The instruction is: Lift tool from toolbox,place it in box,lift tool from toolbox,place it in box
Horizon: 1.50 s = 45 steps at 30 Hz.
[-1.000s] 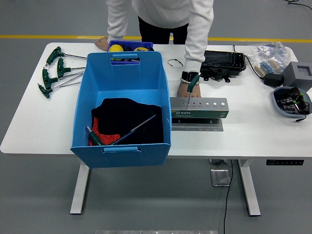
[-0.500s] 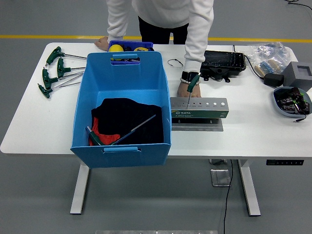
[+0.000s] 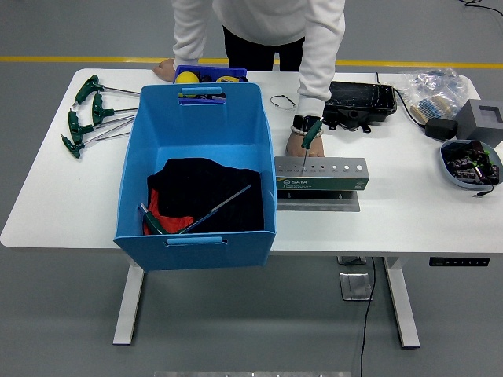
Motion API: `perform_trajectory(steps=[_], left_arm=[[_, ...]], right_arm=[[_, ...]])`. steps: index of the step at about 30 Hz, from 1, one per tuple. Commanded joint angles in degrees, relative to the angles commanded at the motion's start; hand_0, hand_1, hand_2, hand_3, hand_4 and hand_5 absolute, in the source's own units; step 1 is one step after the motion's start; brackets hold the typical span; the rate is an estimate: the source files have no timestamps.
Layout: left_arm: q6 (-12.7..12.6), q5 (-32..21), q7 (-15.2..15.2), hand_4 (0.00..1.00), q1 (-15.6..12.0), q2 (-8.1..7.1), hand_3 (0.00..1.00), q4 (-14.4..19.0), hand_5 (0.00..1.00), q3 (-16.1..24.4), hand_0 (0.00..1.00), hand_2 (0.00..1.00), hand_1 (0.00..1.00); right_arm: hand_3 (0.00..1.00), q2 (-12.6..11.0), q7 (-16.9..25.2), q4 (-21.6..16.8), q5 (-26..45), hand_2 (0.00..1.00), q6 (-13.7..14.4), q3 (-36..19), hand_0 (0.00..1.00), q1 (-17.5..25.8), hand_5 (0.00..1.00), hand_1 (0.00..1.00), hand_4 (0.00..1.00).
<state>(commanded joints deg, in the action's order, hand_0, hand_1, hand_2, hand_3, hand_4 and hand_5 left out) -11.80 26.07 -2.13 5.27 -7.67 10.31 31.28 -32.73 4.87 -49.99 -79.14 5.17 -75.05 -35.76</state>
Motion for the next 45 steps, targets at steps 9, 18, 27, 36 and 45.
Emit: perform_trajectory(steps=[9,18,27,36,45], left_arm=[[0.1,-0.4,0.1,0.793,0.0,-0.07,0.773,0.0,0.750,-0.4,0.748,0.763,0.712],[0.1,-0.3,0.1,0.792,0.0,-0.11,0.773,0.0,0.751,-0.4,0.749,0.763,0.713],[0.1,0.0,0.1,0.792,-0.1,-0.10,0.773,0.0,0.748,-0.1,0.749,0.762,0.709],[0.1,-0.5,0.1,0.793,-0.1,-0.08,0.773,0.0,0.750,-0.6,0.748,0.761,0.709],[0.1,-0.7,0.2,0.793,-0.1,-0.11,0.773,0.0,0.750,-0.9,0.749,0.761,0.708]], right_arm=[[0.002,0.0,0.0,0.0,0.0,0.024,0.0,-0.1,0.002,0.0,0.779,0.002,0.872],[0.002,0.1,0.0,0.0,0.0,0.024,-0.1,-0.1,0.002,-0.1,0.781,0.002,0.872],[0.002,0.0,-0.1,-0.1,0.0,0.023,-0.1,-0.3,0.002,0.0,0.780,0.002,0.873],[0.002,0.0,-0.1,-0.1,0.0,0.023,-0.1,-0.3,0.002,0.0,0.781,0.002,0.872],[0.002,0.0,-0.2,-0.1,0.0,0.023,-0.2,-0.6,0.002,0.1,0.779,0.002,0.873]])
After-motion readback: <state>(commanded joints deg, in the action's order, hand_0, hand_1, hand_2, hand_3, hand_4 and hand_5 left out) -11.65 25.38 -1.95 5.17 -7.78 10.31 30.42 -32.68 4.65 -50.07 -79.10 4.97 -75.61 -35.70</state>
